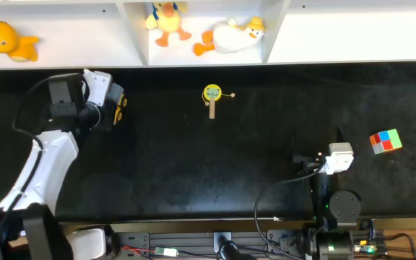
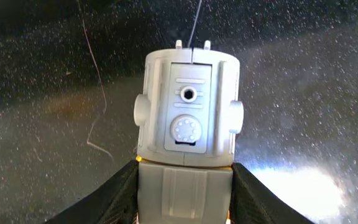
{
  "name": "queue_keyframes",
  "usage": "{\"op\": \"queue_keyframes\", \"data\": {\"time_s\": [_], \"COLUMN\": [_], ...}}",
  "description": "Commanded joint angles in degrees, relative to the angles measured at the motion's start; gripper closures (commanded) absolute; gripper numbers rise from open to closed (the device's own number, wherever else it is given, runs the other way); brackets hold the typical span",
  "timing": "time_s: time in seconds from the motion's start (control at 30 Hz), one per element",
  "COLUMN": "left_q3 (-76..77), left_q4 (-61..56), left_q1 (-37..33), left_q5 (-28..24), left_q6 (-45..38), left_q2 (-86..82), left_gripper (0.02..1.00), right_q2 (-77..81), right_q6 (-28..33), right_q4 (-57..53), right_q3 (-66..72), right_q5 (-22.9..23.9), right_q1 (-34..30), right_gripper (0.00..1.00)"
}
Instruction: Store Toys
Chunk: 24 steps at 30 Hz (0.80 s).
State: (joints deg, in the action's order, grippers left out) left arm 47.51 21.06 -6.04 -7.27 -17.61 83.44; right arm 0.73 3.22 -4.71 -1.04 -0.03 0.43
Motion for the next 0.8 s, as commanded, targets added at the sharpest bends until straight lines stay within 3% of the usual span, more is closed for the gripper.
{"op": "queue_keyframes", "data": {"time_s": [0.03, 0.37, 0.8], "left_q3": [-0.26, -0.26, -0.24], "left_q4": [2.16, 6.1, -0.15], "left_q1": [-0.11, -0.11, -0.39], "left_q5": [-0.83, -0.68, -1.77], "left_q6": [-0.2, 0.39, 10.78], "left_q2": [-3.32, -9.05, -9.62], "left_gripper": [0.573, 0.581, 0.627], "right_q2": [-0.52, -0.52, -0.52], "right_q6": [-0.26, -0.28, -0.28], "right_q4": [0.24, 0.24, 0.24], "right_q3": [0.76, 0.76, 0.76], "right_q5": [-0.37, -0.37, -0.37], "right_q1": [0.22, 0.22, 0.22], "right_gripper": [0.005, 0.007, 0.005]}}
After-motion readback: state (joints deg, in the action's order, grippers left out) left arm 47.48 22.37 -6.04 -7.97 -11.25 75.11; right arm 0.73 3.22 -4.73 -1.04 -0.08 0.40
